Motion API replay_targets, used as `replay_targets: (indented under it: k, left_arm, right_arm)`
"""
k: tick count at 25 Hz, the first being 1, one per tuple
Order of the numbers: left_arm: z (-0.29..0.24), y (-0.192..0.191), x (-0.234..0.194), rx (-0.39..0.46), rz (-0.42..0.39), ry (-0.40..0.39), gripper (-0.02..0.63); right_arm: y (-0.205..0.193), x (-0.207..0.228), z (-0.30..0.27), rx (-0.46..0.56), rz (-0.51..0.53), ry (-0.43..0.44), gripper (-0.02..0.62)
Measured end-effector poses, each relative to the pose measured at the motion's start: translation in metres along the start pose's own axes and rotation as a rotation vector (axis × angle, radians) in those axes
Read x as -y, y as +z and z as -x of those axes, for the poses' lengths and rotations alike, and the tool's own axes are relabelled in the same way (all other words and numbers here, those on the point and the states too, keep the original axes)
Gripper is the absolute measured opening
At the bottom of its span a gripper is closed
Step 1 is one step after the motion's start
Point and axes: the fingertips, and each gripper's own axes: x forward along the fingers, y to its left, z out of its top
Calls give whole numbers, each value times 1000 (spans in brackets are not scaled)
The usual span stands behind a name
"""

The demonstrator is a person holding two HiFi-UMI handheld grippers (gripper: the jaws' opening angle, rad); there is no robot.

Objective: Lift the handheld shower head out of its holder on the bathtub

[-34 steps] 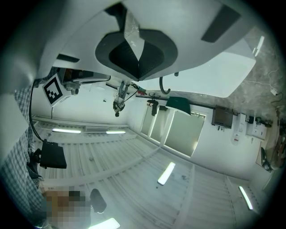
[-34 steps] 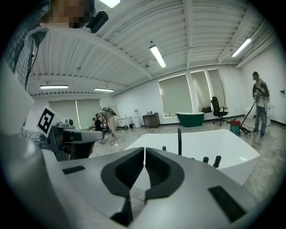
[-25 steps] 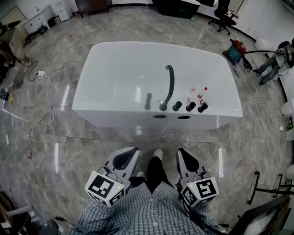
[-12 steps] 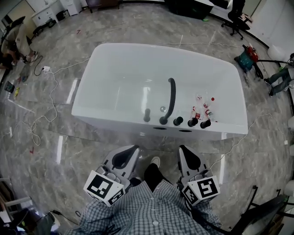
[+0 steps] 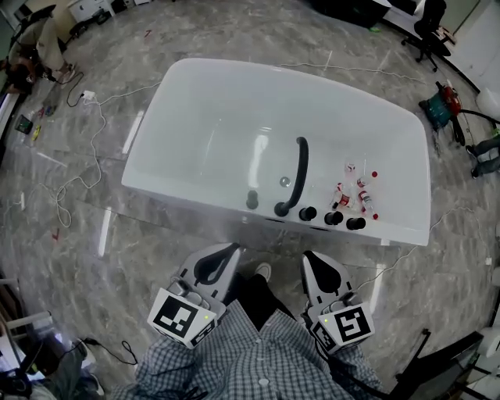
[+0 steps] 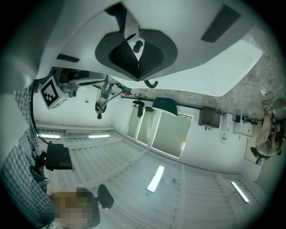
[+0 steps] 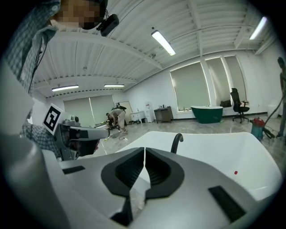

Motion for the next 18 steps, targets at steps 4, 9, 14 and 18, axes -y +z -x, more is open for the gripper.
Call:
replay_targets:
  k: [4, 9, 14, 18]
  left_arm:
    - [-23, -11, -8, -24, -30, -23, 2]
    - [-45, -24, -31, -35, 17, -52, 2]
    - [-54, -35, -57, -56, 24, -61, 2]
    - [-61, -48, -78, -75, 23, -62, 2]
  right_arm:
    - [-5, 5, -20, -22, 55, 11, 18]
    - [-5, 15, -37, -16, 40, -32, 18]
    - [-21, 25, -56, -45, 22, -71, 18]
    - [-29, 25, -74, -72, 18, -79, 18]
